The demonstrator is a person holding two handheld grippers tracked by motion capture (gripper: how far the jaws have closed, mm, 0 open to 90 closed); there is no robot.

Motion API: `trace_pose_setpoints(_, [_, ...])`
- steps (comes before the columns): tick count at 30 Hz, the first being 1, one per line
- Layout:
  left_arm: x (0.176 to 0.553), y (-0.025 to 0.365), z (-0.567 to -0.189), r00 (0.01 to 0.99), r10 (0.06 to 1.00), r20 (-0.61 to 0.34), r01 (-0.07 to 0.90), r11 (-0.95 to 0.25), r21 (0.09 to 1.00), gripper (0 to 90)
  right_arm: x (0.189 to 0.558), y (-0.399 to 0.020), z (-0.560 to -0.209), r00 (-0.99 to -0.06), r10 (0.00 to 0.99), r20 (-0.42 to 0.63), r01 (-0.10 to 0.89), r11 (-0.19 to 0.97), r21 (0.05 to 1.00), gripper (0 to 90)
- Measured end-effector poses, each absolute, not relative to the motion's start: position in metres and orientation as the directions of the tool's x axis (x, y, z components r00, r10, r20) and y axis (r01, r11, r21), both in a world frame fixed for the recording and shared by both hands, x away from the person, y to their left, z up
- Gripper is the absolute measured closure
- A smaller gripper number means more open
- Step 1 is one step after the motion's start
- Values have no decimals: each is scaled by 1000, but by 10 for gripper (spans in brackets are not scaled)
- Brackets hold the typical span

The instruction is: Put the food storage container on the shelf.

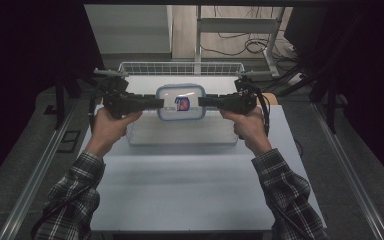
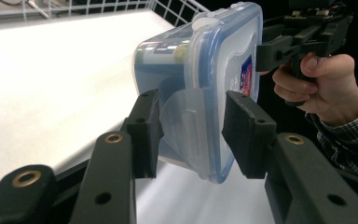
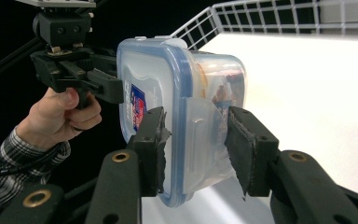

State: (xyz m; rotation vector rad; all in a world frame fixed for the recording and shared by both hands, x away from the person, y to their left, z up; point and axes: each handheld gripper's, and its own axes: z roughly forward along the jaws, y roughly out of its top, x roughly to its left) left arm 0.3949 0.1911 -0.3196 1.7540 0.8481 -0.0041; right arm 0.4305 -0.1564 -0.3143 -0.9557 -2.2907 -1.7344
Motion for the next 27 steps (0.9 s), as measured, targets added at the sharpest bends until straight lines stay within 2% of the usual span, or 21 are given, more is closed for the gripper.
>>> trace_pose_setpoints(11, [442,195,-329,723,515,-460,568,-64,821,568,467,-152,-315,-760,454,464,569,121,813,576])
trace_pose_setpoints(18, [455,194,-340,701,522,-486,589,-40,807,563,484,-152,-323,-737,465,490,601,118,791,573])
trace_pose_setpoints(26, [457,191,-339,703,547,-454,569,-50,821,551,489,-153,-329,-723,471,505,611,98,785,560])
trace_pose_setpoints(27, [457,190,-338,704,558,-439,565,-65,823,553,489,-153,-329,-721,495,485,602,101,792,568])
